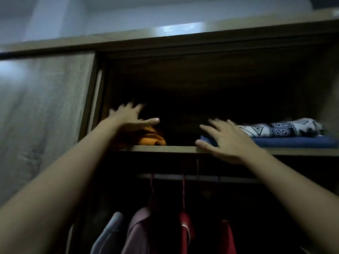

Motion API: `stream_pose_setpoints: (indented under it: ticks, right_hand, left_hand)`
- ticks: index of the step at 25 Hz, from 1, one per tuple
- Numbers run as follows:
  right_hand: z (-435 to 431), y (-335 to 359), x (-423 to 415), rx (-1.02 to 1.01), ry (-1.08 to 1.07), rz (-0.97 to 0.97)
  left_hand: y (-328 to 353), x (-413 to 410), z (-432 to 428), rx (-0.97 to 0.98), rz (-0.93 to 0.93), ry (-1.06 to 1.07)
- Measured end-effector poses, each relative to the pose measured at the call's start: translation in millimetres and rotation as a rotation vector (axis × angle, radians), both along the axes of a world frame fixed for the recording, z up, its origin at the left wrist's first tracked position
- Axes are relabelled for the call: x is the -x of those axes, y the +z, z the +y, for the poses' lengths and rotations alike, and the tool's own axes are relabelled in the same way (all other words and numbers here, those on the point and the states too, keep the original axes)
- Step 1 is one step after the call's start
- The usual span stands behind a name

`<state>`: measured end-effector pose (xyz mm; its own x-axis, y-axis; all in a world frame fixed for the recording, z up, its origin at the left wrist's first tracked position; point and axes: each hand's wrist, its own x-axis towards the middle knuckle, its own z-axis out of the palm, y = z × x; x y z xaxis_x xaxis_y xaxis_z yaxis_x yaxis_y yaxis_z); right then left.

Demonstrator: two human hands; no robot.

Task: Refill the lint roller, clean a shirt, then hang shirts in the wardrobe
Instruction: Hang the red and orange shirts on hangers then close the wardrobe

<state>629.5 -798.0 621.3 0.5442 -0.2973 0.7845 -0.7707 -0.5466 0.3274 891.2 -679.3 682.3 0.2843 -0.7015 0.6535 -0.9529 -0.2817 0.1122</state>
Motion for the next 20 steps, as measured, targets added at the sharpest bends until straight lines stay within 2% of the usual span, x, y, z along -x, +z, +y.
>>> stream_pose_setpoints:
  ticks: [1,2,4,7,11,15,17,20]
  right_hand:
    - [-2.5,1.1,0.7,-0.045,-0.011,0.034]
    - [-2.7,1.0,1.7,-0.089,-0.016,0.057]
    - [-1.1,0.3,2.2,-0.122,-0.025,0.081]
    - [-0.1,2.1,0.8,-0.144,-0.031,0.080]
    - [-1.2,-1.2,0.5,-0.160,-0.045,0.070]
    - [-3.5,-2.2,2.3,-0.130,-0.041,0.033]
    - [6.6,-6.6,4.6,-0.114,0.103,0.001]
    - [44.5,-31.5,2.4,-0.281,0.564,-0.182]
  left_hand:
    - [-7.3,-3.7,-1.8,-0.109,0.167,-0.092]
    - [-14.3,-4.8,-2.9,-0.189,0.249,-0.186]
    - [-22.6,0.4,0.8,-0.275,0.187,-0.294]
    - [-20.7,9.7,1.3,-0.205,0.090,-0.312]
    - [-22.6,12.9,-7.3,-0.283,0.185,-0.355]
    - [-26.4,9.6,16.8,-0.113,0.010,-0.552]
    - [-37.9,14.4,41.3,0.010,-0.054,-0.680]
    - [-69.9,29.7,82.9,0.128,-0.064,-0.877]
